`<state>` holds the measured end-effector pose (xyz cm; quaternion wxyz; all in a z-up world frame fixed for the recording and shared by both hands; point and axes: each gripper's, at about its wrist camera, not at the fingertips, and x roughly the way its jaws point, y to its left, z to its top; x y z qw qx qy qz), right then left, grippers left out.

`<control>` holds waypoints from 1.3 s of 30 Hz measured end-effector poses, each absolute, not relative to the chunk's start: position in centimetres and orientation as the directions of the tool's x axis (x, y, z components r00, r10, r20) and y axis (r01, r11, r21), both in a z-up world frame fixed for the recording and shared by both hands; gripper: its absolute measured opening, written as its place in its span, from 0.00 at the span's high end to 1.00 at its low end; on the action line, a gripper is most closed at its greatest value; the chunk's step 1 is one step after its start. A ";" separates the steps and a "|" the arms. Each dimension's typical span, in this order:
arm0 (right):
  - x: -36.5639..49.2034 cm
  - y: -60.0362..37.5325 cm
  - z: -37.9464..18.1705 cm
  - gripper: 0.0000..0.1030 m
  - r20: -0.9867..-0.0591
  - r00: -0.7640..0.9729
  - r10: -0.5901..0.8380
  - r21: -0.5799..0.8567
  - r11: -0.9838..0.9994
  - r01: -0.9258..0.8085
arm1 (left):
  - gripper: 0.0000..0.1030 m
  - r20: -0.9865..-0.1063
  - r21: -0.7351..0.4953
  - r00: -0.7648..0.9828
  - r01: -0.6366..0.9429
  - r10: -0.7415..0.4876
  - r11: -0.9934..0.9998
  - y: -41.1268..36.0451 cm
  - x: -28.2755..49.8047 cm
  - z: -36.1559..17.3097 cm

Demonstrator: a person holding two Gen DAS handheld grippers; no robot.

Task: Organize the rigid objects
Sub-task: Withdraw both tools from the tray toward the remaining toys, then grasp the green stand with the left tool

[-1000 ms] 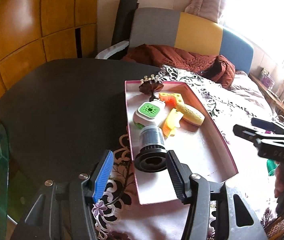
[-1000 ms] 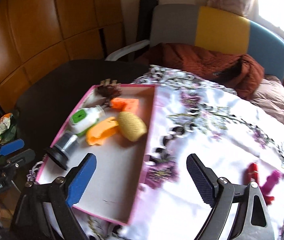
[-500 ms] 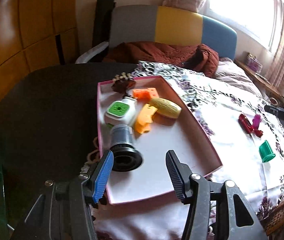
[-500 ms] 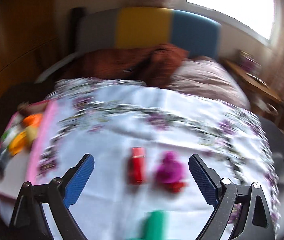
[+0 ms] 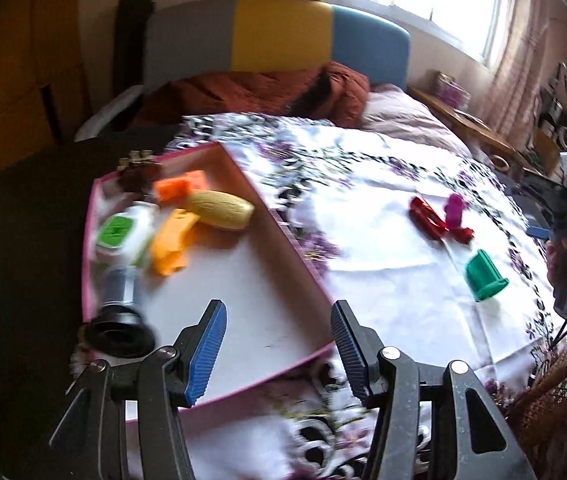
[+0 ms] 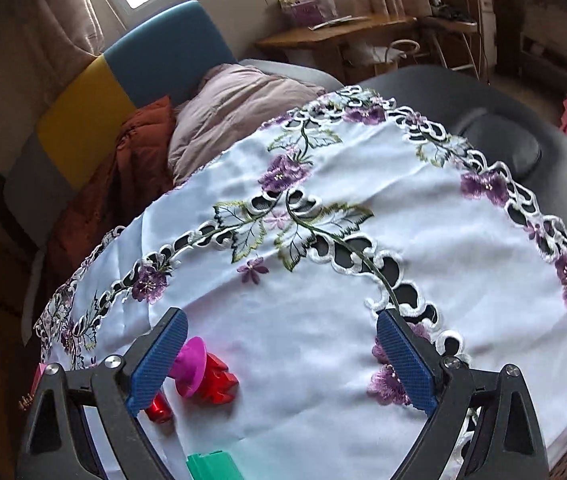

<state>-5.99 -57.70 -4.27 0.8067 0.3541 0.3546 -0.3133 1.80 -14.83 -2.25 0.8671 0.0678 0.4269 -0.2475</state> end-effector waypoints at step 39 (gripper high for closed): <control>-8.6 -59.3 -3.4 0.04 -0.701 0.662 -0.265 0.513 0.458 0.726 | 0.56 -0.851 -0.358 0.016 0.714 -0.525 0.602 -41.7 0.8 -9.1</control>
